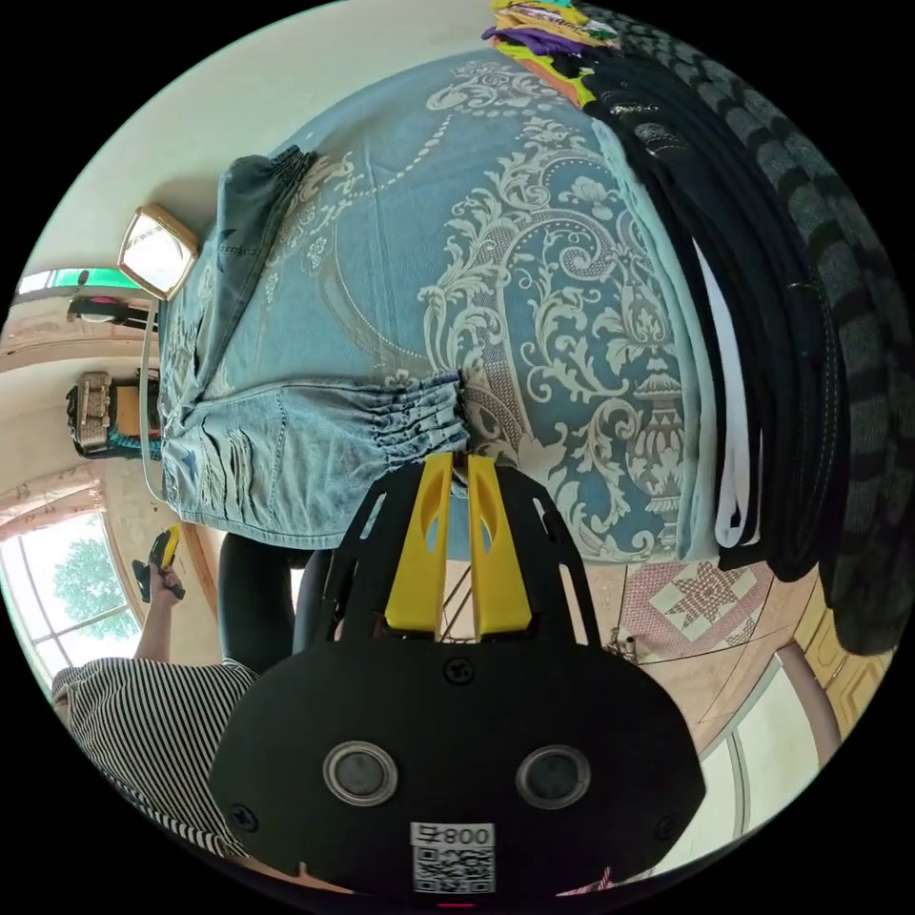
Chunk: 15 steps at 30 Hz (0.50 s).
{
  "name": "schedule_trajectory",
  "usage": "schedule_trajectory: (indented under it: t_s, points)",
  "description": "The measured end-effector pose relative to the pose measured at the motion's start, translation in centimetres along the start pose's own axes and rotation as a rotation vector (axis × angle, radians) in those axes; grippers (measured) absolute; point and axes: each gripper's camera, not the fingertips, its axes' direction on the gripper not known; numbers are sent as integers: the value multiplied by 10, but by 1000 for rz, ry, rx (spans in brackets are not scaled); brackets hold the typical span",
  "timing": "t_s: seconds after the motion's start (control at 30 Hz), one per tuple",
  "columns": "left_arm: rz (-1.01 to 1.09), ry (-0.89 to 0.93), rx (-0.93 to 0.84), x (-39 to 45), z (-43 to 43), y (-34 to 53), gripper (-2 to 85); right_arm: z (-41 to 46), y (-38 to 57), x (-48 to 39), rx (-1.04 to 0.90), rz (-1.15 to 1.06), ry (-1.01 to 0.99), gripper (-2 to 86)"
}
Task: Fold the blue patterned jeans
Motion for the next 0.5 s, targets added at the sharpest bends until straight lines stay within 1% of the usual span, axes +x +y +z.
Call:
schedule_trajectory:
  t_s: [0.03,0.1,0.13,0.2,0.23,0.3,0.37,0.5]
  points:
    - [44,-1,-9,12,6,-1,36,-7,3,4,31,10,7,10]
    - [228,20,-54,69,41,-10,53,-20,4,7,87,28,56,11]
    - [278,31,-72,84,52,-13,57,-30,3,8,139,35,57,14]
    - [469,67,-139,150,102,-20,66,-42,-6,1,218,3,4,25]
    - [515,76,-159,167,115,-22,67,-46,-19,-8,248,-42,-40,33]
    - [683,72,-203,229,164,-23,69,-46,-48,-27,250,-116,-80,46]
    - [789,34,-218,269,196,-20,72,-41,-82,-52,242,-191,-77,53]
    - [917,-53,-209,327,251,-9,83,-28,-167,-109,234,-289,-25,60]
